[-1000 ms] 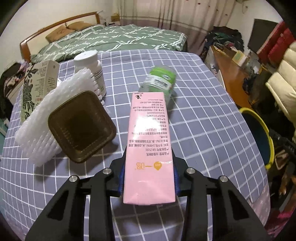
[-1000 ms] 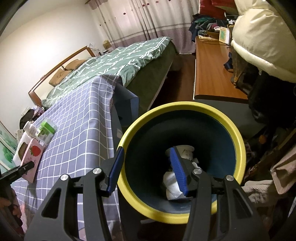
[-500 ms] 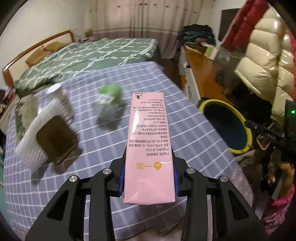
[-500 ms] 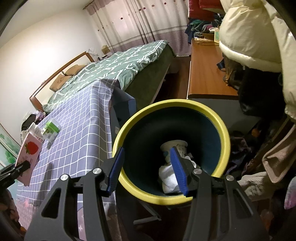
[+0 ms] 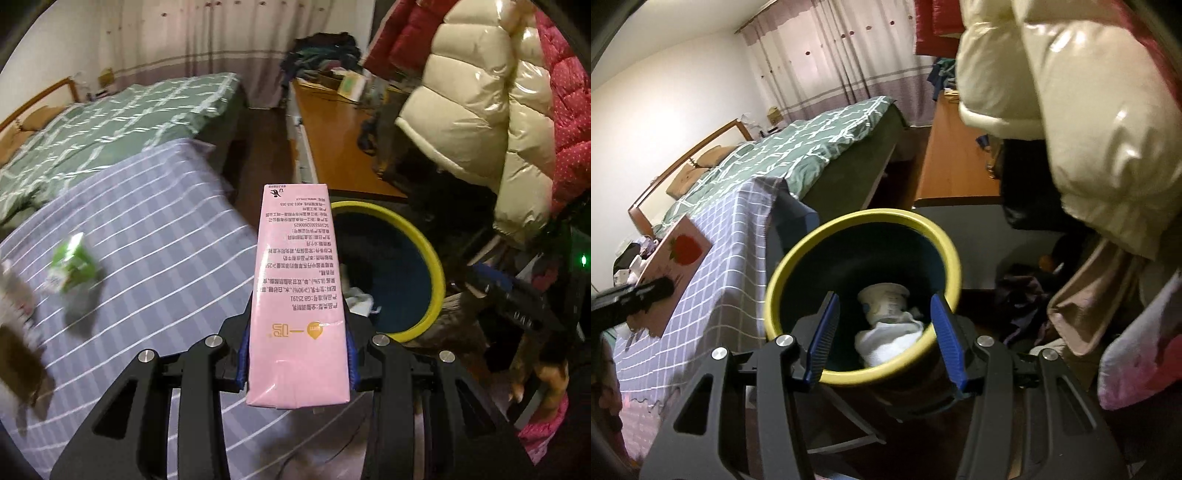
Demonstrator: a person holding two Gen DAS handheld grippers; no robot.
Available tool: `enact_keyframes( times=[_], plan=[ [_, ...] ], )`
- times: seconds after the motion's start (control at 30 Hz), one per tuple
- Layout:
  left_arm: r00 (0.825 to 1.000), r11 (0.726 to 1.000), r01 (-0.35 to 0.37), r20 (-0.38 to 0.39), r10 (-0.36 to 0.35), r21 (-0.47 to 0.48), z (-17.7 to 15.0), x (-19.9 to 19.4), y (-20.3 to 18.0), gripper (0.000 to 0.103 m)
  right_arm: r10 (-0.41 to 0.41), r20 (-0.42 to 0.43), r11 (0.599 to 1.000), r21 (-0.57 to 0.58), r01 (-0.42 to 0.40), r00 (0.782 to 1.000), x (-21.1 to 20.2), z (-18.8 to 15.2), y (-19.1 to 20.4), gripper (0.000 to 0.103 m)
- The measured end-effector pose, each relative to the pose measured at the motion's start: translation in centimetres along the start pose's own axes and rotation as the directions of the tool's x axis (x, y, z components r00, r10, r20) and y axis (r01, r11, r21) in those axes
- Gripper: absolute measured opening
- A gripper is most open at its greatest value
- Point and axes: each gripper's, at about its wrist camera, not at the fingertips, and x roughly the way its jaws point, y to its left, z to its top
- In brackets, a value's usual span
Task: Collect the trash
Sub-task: 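Carry the pink carton over the yellow bin and open the left gripper, then reach the right gripper to the white foam sheet and grasp it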
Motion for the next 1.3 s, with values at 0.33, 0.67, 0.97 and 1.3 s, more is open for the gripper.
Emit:
enact_keyframes(
  times=[0.33, 0.67, 0.97, 1.3],
  plan=[
    [0.991, 0.992, 0.116, -0.068, -0.113, 0.048, 5.1, 7.5, -4.8, 0.038, -0.023, -0.007, 1.000, 0.021, 0.023, 1.000, -0.2, -0.4, -1.2, 0.050],
    [0.993, 0.991, 0.121, 0.001, -0.121, 0.053, 6.1, 8.4, -5.7, 0.085, -0.032, -0.014, 0.999, 0.013, 0.032, 0.999, -0.4, -0.4, -0.7, 0.050],
    [0.989, 0.993, 0.105, 0.114, -0.099, -0.045, 2.8, -0.8, 0.5, 0.090, -0.027, -0.025, 0.999, -0.022, 0.027, 0.999, -0.2, -0.6, 1.0, 0.050],
    [0.960, 0.970, -0.057, 0.254, 0.118, -0.236, -6.9, -14.3, 10.4, 0.094, 0.048, -0.056, 0.990, -0.132, -0.055, 0.997, 0.7, -0.6, 7.6, 0.051]
  ],
)
